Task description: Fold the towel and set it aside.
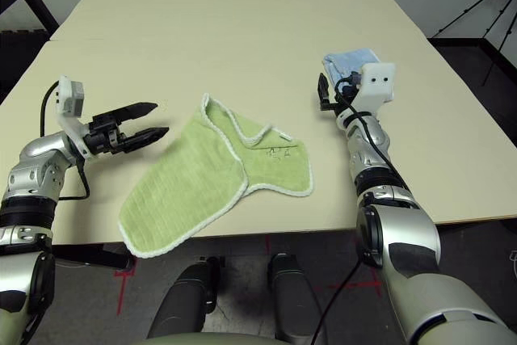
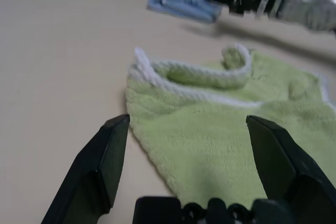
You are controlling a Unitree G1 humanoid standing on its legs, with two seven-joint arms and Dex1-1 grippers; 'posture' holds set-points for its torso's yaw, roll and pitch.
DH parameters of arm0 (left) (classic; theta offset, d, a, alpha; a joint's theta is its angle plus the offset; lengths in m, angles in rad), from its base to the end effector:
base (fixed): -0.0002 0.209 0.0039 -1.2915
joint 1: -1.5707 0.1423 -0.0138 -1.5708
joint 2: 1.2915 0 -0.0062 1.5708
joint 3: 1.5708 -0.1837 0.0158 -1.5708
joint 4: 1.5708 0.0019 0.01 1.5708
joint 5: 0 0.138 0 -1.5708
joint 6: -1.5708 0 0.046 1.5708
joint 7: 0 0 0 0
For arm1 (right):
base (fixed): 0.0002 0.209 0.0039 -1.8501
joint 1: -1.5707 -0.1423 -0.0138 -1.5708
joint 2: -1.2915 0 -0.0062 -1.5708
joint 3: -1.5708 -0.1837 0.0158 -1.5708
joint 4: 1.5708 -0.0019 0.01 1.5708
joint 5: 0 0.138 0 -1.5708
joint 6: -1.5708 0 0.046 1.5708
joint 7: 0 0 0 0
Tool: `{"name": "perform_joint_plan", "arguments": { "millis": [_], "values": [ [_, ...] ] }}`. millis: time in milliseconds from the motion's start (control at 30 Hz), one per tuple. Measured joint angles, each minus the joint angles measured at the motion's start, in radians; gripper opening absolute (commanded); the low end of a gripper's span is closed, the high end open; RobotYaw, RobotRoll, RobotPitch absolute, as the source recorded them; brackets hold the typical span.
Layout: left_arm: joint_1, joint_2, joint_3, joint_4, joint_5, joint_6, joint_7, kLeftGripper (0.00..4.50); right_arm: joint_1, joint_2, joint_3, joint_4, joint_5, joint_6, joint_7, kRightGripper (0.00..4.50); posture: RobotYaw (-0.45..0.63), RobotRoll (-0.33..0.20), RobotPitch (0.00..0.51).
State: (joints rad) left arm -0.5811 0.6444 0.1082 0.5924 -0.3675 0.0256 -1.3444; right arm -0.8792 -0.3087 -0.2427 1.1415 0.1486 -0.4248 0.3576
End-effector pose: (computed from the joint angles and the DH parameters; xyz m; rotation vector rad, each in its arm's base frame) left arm 0.2929 0.3012 0.1431 0.1744 0.0385 -1.0665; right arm 0.3387 -0.2221 0.1121 -0.0204 -0.2040 0.1433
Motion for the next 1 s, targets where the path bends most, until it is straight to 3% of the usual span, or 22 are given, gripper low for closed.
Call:
{"name": "perform_joint_plan", "arguments": {
  "millis": [167, 467, 1000],
  "values": [
    [0.0, 0.003, -0.015, 0.059, 0.054, -0.077, 0.001, 4.5, 0.0, -0.014, 0.038, -0.003, -0.017, 0.012, 0.091, 4.47, 0.0, 0.0, 0.152],
    [-0.003, -0.005, -0.008, 0.094, 0.046, -0.181, -0.038, 4.5, 0.0, -0.035, 0.045, -0.03, -0.002, 0.074, 0.298, 4.47, 0.0, 0.0, 0.148],
    [0.0, -0.014, -0.015, 0.051, -0.002, -0.189, -0.183, 4.5, -0.109, -0.139, 0.18, -0.007, -0.06, 0.154, 0.792, 4.47, 0.01, 0.0, 0.143]
  ]
}}
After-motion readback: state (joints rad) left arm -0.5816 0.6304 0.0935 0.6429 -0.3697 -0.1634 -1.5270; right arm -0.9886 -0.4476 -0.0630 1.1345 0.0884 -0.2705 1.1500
